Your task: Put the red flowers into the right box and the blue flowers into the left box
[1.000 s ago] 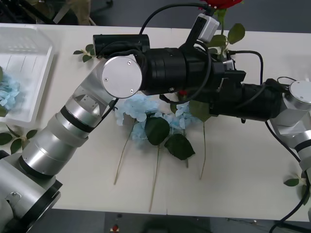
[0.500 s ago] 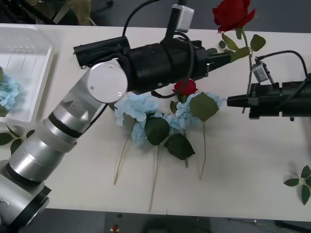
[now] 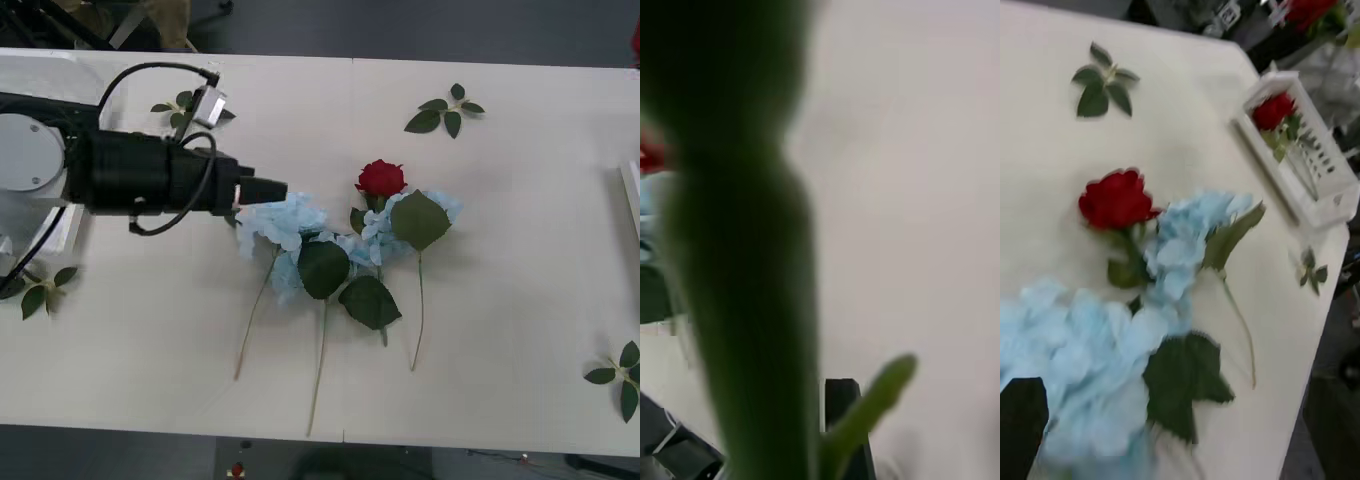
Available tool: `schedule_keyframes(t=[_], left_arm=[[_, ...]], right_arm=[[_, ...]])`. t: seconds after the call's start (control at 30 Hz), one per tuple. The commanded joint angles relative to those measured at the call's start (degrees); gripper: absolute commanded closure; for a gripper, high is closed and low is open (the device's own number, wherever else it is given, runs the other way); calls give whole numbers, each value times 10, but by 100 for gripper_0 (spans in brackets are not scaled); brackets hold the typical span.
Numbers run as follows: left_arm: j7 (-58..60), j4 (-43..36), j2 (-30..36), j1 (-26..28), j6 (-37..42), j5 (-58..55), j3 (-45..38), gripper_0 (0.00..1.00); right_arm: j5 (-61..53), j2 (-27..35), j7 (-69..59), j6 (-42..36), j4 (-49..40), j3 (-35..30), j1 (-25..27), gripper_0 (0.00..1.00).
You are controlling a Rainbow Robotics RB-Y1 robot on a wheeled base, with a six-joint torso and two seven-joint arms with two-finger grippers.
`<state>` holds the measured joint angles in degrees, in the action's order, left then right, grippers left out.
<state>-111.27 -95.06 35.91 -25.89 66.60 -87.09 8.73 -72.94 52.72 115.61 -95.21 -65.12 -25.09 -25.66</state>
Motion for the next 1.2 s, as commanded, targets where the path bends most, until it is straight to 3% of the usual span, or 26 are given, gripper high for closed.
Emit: schedule_keyframes(t=[0.03,0.23,0.57,0.73,1.17,1.2], left_arm=[[54,-10,14,3,107,63,-44,0],[105,-11,0,-11,209,171,-11,0],[117,-12,-16,-41,177,323,127,0],[126,-12,-25,-62,174,368,174,0],[157,6,-50,-90,142,454,290,0],[159,16,-55,-95,137,454,299,0]], right_arm=[[65,66,-31,1,4,5,-12,100],[156,113,-38,25,12,24,6,100],[187,123,-40,157,12,52,128,100],[193,123,-45,220,12,85,160,100],[216,114,-90,266,12,114,149,100],[215,114,-87,270,12,114,149,93]])
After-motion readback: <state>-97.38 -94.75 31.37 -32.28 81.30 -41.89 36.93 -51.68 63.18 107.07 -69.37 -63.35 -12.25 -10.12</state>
